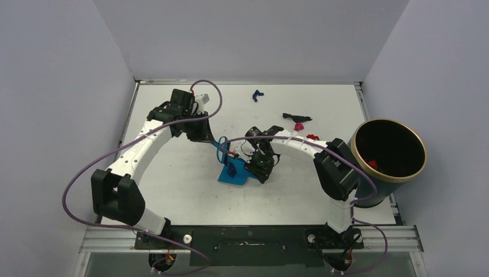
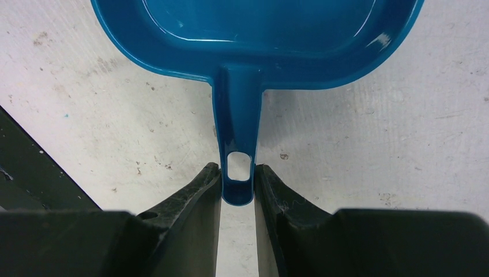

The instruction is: Sweep away the paper scraps from the table

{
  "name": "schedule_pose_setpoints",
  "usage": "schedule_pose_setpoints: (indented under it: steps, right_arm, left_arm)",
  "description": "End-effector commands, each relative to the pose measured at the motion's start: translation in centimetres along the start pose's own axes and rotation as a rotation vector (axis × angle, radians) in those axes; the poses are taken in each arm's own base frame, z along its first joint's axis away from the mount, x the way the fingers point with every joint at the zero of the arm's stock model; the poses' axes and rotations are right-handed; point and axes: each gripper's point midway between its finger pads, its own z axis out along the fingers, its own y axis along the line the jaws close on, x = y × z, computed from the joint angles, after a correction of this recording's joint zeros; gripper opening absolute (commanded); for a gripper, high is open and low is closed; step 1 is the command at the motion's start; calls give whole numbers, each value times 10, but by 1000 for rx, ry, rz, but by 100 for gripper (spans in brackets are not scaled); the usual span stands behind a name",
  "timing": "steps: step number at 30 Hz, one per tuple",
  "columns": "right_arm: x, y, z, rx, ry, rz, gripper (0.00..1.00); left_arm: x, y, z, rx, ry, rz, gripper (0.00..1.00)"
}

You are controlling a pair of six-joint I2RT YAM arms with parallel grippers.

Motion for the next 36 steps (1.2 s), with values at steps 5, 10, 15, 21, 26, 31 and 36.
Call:
schedule_pose_setpoints:
  steps: [5, 10, 15, 21, 26, 31, 36]
  right_arm:
    - [-6, 1, -25, 51, -102, -4, 5]
    - [1, 1, -27, 54, -94, 7, 5]
    - [7, 1, -33, 61, -97, 13, 5]
    - [17, 0, -38, 77, -95, 25, 5]
    - [19, -3, -35, 75, -83, 48, 5]
    - [28, -6, -41, 93, -72, 67, 5]
    - [41, -16, -48, 108, -72, 111, 5]
  left_arm:
    - [-91, 30, -55, -152, -282, 22, 2]
    - [-151, 94, -72, -578, -347, 138, 1]
    - [-190, 129, -63, -797, -313, 268, 0]
    - [-197, 174, -36, -998, -206, 332, 0]
    - [-181, 179, 12, -1040, -93, 425, 0]
    - [-167, 156, 48, -843, -46, 441, 0]
    - [-135, 117, 69, -722, 36, 501, 0]
